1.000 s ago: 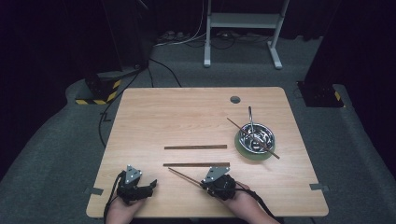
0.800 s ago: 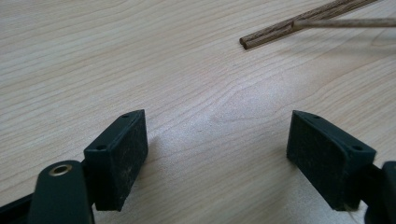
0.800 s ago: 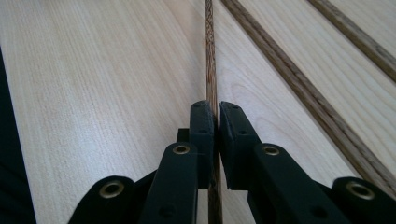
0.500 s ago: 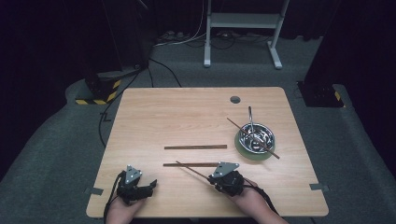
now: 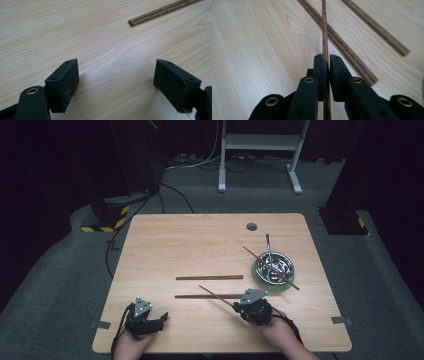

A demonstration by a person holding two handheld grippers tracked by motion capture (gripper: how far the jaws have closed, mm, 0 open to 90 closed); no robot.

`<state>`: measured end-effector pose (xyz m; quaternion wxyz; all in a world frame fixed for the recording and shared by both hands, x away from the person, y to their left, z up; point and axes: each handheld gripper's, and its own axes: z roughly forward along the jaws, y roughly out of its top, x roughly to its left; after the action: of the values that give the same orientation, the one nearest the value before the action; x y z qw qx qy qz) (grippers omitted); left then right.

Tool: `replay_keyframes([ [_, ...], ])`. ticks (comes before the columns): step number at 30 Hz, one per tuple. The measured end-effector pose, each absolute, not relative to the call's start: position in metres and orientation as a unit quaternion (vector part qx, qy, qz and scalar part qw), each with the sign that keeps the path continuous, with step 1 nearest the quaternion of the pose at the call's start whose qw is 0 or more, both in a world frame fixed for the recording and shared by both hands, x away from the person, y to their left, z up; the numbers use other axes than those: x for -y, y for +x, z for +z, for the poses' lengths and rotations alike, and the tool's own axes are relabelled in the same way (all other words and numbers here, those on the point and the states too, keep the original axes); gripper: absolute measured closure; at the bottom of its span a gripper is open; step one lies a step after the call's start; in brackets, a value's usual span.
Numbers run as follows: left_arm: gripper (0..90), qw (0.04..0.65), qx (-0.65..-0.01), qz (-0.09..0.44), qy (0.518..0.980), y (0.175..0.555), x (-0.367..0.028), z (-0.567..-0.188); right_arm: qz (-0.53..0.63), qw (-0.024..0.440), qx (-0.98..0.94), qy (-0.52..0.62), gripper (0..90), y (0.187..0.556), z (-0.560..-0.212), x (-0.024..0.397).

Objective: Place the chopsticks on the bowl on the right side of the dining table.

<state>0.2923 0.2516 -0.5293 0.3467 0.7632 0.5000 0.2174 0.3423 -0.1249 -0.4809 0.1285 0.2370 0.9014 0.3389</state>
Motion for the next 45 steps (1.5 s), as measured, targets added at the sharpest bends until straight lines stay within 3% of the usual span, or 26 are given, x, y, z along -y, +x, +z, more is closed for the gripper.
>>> replay_keyframes([
  [45,20.4,0.344,-0.497,0.218,0.766,0.292,-0.252,-0.529,0.32,0.189,-0.873,0.316,83.5,0.397,-0.441,0.205],
])
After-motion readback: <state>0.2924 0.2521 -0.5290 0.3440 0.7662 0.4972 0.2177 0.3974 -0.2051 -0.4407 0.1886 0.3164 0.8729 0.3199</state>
